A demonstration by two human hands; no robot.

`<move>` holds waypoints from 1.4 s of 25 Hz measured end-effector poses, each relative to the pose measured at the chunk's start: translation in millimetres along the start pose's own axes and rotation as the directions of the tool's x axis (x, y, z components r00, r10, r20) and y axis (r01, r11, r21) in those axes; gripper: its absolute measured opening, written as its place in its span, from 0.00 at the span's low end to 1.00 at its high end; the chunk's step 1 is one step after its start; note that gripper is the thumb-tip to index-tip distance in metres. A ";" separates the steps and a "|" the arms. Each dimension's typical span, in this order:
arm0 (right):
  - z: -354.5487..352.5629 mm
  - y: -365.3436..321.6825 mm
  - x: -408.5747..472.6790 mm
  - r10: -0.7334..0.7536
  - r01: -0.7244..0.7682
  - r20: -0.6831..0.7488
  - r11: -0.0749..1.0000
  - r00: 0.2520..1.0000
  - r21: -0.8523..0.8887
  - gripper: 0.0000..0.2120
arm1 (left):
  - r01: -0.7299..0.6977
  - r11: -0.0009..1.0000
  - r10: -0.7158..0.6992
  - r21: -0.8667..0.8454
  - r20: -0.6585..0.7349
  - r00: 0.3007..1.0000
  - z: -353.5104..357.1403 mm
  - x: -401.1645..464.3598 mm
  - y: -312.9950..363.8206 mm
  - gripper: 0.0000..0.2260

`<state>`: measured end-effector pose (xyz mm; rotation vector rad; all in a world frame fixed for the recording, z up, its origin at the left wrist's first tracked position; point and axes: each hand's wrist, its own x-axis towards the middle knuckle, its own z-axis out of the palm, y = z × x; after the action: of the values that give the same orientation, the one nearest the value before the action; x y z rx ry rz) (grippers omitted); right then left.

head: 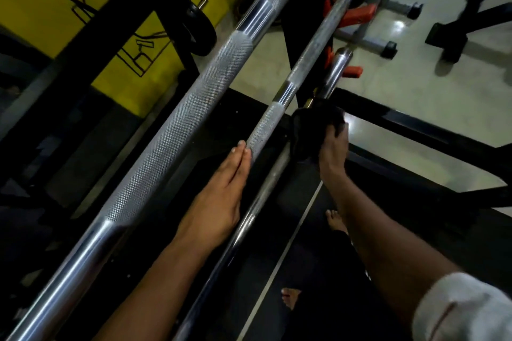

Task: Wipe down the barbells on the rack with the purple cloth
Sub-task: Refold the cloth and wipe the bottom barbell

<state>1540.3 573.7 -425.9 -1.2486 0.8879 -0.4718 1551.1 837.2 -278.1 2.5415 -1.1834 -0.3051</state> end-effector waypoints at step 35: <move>25.2 -5.6 5.7 -0.305 0.917 0.900 -0.150 0.313 -0.369 0.23 | 0.009 0.994 -0.010 -0.105 -0.002 1.000 -8.4 1.4 3.4 0.30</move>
<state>1564.5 583.2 -420.9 -2.8965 -0.3816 -0.3237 1552.3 835.7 -269.1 2.4568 -1.1243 -0.3574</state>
